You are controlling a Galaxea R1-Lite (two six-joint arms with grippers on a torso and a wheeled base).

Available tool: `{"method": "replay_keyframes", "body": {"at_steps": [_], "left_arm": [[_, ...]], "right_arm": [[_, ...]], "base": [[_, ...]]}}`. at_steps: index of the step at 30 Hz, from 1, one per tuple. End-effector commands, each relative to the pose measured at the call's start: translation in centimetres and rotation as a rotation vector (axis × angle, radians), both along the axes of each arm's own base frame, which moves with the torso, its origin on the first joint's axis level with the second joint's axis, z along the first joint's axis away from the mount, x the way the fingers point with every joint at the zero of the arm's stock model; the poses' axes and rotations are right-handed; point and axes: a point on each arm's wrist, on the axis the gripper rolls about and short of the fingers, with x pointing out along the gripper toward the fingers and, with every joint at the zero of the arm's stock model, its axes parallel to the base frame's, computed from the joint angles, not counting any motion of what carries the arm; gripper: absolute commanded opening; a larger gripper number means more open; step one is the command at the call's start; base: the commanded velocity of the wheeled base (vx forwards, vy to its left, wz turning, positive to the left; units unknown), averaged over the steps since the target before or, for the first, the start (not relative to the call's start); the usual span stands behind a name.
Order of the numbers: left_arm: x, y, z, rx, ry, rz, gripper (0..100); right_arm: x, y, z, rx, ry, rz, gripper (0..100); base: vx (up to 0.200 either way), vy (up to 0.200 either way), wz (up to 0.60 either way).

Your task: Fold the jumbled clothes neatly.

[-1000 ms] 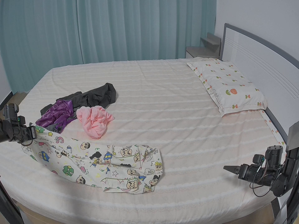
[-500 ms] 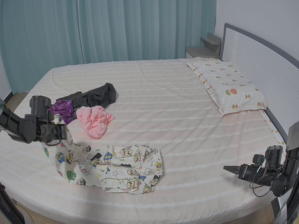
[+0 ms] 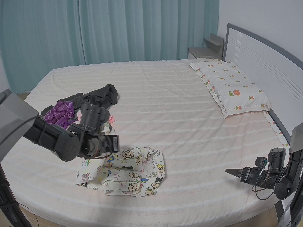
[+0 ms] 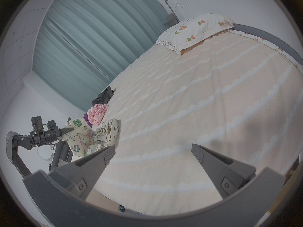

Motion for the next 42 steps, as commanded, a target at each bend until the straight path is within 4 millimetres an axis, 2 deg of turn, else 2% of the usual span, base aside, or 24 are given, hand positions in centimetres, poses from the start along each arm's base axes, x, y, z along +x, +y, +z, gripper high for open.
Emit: {"method": "replay_keyframes", "body": {"at_steps": [1,11,19,20,34,36,42], "left_arm": [[0.6,-3.6,-2.4,-0.022,0.04,-0.028,0],[1.1,-6.8,-4.0,-0.087,0.053,-0.03,0],[1.5,-7.6,-4.5,-0.101,0.053,-0.027,0],[1.5,-7.6,-4.5,-0.106,0.053,-0.025,100],[1.3,-7.8,-4.4,-0.199,0.073,0.053,100],[1.4,-7.6,-3.9,-0.23,0.068,0.079,100],[-0.1,-5.5,0.5,-0.35,0.034,0.108,100]], "right_arm": [[-0.4,0.0,-0.2,-0.001,0.023,0.004,100],[-0.4,0.1,-0.3,-0.002,0.024,0.005,100],[-0.4,0.1,-0.3,-0.002,0.024,0.005,100],[-0.4,0.1,-0.3,-0.002,0.024,0.005,100],[-0.4,0.1,-0.3,-0.002,0.027,0.005,100],[-0.4,0.1,-0.3,-0.002,0.027,0.005,100],[-0.4,0.1,-0.4,-0.003,0.032,0.004,100]], "base": [[0.0,0.0,0.0],[0.0,0.0,0.0],[0.0,0.0,0.0],[0.0,0.0,0.0],[0.0,0.0,0.0],[0.0,0.0,0.0],[0.0,0.0,0.0]]}}
